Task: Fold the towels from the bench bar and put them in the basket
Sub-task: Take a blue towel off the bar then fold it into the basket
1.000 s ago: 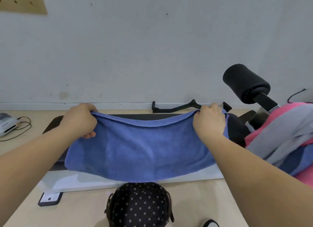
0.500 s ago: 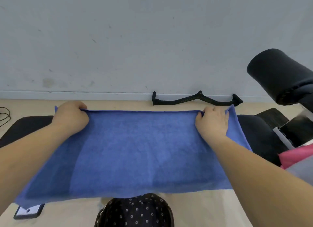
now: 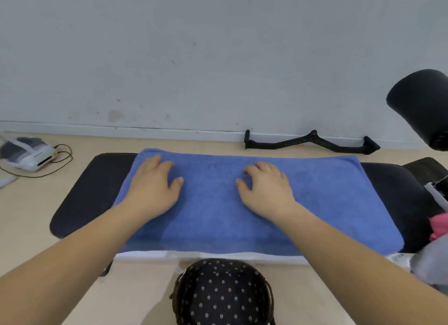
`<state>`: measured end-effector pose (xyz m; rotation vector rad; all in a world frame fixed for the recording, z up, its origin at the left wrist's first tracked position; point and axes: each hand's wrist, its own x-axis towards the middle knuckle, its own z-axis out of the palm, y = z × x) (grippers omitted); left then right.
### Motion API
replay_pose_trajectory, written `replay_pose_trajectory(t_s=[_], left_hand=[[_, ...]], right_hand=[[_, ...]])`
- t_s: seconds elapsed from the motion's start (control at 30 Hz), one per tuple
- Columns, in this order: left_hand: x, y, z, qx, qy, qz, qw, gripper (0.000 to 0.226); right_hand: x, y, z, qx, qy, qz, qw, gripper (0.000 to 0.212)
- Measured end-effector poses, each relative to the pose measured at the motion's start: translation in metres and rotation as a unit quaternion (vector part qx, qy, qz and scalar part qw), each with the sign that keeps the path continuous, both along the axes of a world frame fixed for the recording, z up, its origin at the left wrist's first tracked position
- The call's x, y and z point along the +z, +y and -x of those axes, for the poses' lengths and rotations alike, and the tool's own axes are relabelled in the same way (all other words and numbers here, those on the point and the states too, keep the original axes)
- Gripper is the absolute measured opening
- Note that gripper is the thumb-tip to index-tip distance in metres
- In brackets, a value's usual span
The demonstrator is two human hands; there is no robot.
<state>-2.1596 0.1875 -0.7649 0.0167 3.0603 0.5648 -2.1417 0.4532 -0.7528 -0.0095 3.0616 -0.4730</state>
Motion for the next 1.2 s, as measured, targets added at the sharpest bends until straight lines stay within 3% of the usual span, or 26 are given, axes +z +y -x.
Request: replay_pose_trajectory(t_s=[0.07, 0.17, 0.23, 0.33, 0.4, 0.47, 0.53, 0.63, 0.73, 0.8, 0.93, 1.0, 1.1, 1.2], left_hand=[[-0.008, 0.006, -0.023, -0.019, -0.043, 0.034, 0.998, 0.069], [-0.023, 0.005, -0.044, -0.035, -0.061, 0.095, 0.993, 0.076], [-0.024, 0.003, -0.045, -0.029, -0.044, 0.097, 0.994, 0.076], [-0.023, 0.003, -0.042, -0.022, -0.037, 0.107, 0.993, 0.073], [-0.022, 0.005, -0.042, -0.020, -0.045, 0.123, 0.991, 0.072], [-0.019, 0.016, -0.040, -0.010, -0.041, 0.125, 0.991, 0.071], [-0.013, 0.041, -0.040, -0.025, -0.004, 0.113, 0.993, 0.068], [-0.008, 0.099, -0.051, -0.129, 0.028, 0.067, 0.989, 0.069], [-0.012, 0.153, -0.068, -0.235, -0.003, 0.085, 0.968, 0.074], [-0.013, 0.174, -0.069, -0.229, -0.026, 0.110, 0.967, 0.063], [0.001, 0.203, -0.063, -0.200, -0.016, 0.093, 0.975, 0.055], [0.002, 0.222, -0.063, -0.258, 0.007, 0.065, 0.964, 0.054], [0.007, 0.264, -0.064, -0.329, 0.002, -0.027, 0.944, 0.048], [0.016, 0.320, -0.041, -0.352, 0.019, -0.073, 0.933, 0.039]], right_hand=[[-0.006, -0.024, -0.019, -0.015, -0.076, -0.064, 0.995, 0.070], [-0.018, -0.039, -0.030, -0.037, -0.107, -0.049, 0.992, 0.084], [-0.021, -0.037, -0.032, -0.030, -0.085, -0.011, 0.996, 0.081], [-0.011, -0.020, -0.037, -0.020, -0.053, 0.164, 0.985, 0.063], [-0.004, 0.005, -0.042, -0.060, -0.006, 0.225, 0.972, 0.050], [-0.002, 0.042, -0.047, -0.126, 0.032, 0.184, 0.974, 0.047], [-0.005, 0.078, -0.054, -0.179, 0.015, 0.118, 0.977, 0.052], [-0.018, 0.117, -0.068, -0.156, -0.033, 0.041, 0.986, 0.059], [-0.025, 0.140, -0.077, -0.125, 0.013, 0.075, 0.989, 0.056], [-0.023, 0.156, -0.081, -0.156, 0.043, 0.106, 0.981, 0.049], [-0.015, 0.198, -0.091, -0.237, 0.063, 0.074, 0.967, 0.041], [-0.009, 0.215, -0.099, -0.289, 0.050, 0.049, 0.955, 0.039], [-0.002, 0.235, -0.107, -0.328, 0.055, 0.069, 0.940, 0.018], [0.002, 0.249, -0.116, -0.346, -0.002, 0.105, 0.932, 0.031]])
